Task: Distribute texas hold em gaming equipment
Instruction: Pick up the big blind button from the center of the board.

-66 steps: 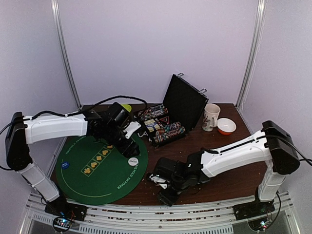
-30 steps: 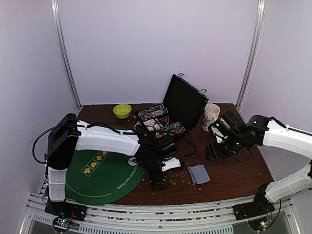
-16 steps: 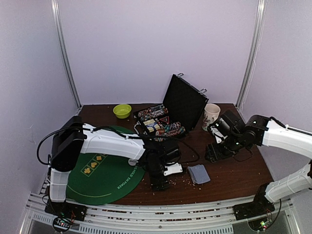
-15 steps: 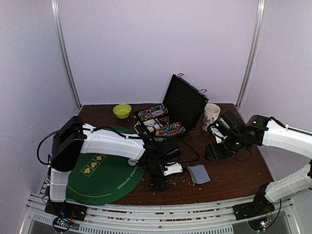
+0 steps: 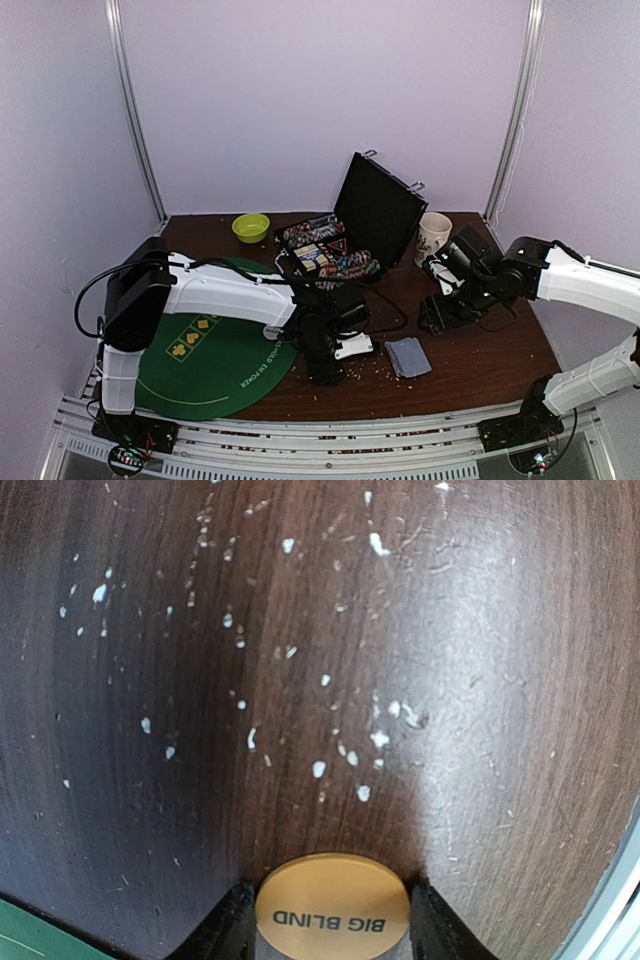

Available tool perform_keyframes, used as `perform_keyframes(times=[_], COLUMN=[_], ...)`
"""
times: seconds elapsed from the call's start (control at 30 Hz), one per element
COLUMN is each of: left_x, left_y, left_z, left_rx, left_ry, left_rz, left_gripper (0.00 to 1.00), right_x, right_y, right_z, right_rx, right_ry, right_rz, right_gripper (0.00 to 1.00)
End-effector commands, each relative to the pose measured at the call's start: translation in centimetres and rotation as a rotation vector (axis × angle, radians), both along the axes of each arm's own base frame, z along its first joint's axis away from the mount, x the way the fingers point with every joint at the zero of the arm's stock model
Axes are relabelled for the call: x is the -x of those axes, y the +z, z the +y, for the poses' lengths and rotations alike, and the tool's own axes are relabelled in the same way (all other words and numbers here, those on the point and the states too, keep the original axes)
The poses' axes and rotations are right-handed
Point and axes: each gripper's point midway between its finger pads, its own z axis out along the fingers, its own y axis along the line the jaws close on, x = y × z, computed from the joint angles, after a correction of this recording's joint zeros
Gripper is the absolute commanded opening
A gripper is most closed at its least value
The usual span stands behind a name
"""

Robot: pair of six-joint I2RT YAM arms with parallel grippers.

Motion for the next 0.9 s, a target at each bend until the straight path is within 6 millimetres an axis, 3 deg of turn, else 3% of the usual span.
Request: perform_keyframes(times=[0.0,0.7,0.87], left_x=[-0.3,-0.5,-1.5], left_y=[-0.1,3.7,4.4], left_z=[1.7,0.8,1.2], left_rx=[-0.048,0.019,0.043], left_ry=[0.015,0.015,0.046], left_rz=[-0.011,-0.02,-0.006], left_gripper=[0.5,0.49,0.48], right_x=[0.2,0.1,0.1], right_y=[-0.5,-0.6,-0.6], right_z=[-0.2,0.1,0.1], right_rx=[0.009,0.01,0.009], right_ry=[0.004,0.01,0.01], right_rz=[0.015,0.026,0.026], right_gripper=[0.71,0.71,0.71])
